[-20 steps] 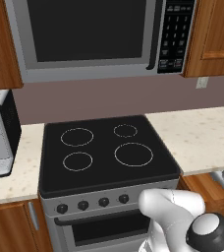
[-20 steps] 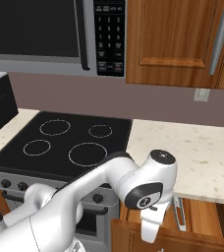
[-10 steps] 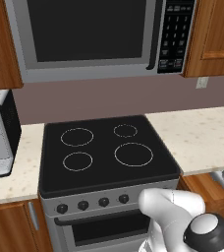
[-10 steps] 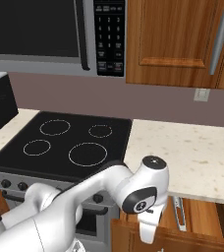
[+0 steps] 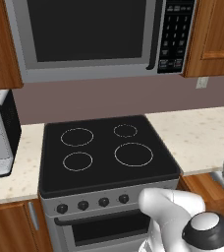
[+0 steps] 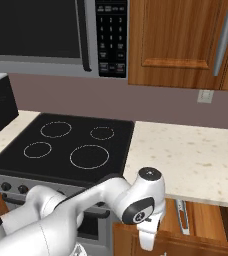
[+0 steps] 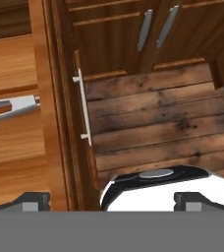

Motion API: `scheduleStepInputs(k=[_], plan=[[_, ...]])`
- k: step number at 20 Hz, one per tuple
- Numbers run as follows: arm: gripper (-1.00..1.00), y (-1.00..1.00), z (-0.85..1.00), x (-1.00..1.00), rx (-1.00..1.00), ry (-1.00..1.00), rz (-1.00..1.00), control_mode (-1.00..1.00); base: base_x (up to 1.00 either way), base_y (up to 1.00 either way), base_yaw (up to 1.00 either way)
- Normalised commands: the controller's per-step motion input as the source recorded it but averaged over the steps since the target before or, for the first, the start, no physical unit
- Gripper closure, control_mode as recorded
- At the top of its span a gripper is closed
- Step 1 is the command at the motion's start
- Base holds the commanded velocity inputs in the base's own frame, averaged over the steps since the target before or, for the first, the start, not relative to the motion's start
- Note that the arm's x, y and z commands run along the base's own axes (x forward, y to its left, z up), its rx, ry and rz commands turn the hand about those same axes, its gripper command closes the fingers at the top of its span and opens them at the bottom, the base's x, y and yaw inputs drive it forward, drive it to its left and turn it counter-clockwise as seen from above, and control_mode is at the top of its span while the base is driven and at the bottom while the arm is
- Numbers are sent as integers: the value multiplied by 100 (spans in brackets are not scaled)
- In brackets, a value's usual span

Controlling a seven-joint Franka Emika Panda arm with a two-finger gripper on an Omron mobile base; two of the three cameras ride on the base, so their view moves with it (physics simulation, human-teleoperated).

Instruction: Take the tongs from the drawer on the right and place them on the dining counter next to the tray containing the kebab skewer.

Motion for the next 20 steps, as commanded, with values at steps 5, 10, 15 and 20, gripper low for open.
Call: scheduleStepInputs(k=[5, 10, 15, 20], plan=[[-100, 0, -28, 18, 0, 0, 0, -100, 0, 0, 0], [-100, 0, -22, 20, 0, 0, 0, -100, 0, 0, 0], [-100, -11, -18, 29, 0, 1, 2, -100, 0, 0, 0], [-100, -41, -7, 13, 0, 8, 9, -100, 0, 0, 0]])
